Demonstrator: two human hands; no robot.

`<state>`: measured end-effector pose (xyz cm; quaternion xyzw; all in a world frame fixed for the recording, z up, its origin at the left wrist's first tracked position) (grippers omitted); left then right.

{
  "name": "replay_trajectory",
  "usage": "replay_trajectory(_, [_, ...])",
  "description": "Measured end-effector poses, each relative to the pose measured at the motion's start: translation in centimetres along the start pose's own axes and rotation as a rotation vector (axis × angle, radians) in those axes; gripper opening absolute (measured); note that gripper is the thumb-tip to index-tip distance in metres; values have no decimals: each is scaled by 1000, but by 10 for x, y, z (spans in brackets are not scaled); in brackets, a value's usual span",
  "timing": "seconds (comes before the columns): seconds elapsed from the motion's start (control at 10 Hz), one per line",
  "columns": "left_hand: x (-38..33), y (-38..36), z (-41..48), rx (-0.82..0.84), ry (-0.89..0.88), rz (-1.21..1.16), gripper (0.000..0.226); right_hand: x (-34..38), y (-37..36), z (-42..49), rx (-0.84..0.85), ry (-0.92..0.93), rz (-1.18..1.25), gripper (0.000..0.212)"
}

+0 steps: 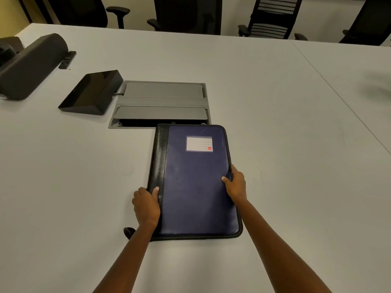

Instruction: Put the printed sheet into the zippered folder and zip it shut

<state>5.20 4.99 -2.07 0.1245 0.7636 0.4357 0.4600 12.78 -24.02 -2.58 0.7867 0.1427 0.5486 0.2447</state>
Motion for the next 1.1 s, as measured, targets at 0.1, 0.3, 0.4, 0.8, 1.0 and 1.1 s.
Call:
replay_trajectory(0.1, [-5, 0, -4, -21, -57, 100, 38, 1, 0, 0, -11, 10, -92, 45])
replay_trajectory(0.3, [-38, -18, -10, 24, -368, 395, 54, 11, -12, -19, -75, 153, -403, 49])
replay_trajectory(0.4, [-51, -40, -17, 123, -525, 526, 59, 13, -32, -26, -6, 308, -665, 52])
replay_trajectory(0.8, [-57, -74, -32, 213, -594, 538, 63, 9, -67, -51, 79, 407, -737, 59])
replay_trajectory(1.0, [-58, -73, -34, 204, -605, 535, 63, 9, -68, -51, 97, 396, -737, 59])
replay_trajectory(1.1, [-59, -72, -32, 208, -623, 554, 64, 11, -66, -51, 110, 411, -728, 58])
Point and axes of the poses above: each hand's wrist, its own z-axis towards the middle knuckle, its own y-axis out of the back of the hand, x = y × z, the point moved 9 cm from there along z, towards the middle knuckle, and after that the axes turned 1 degree about -y, right-handed, at the moved point
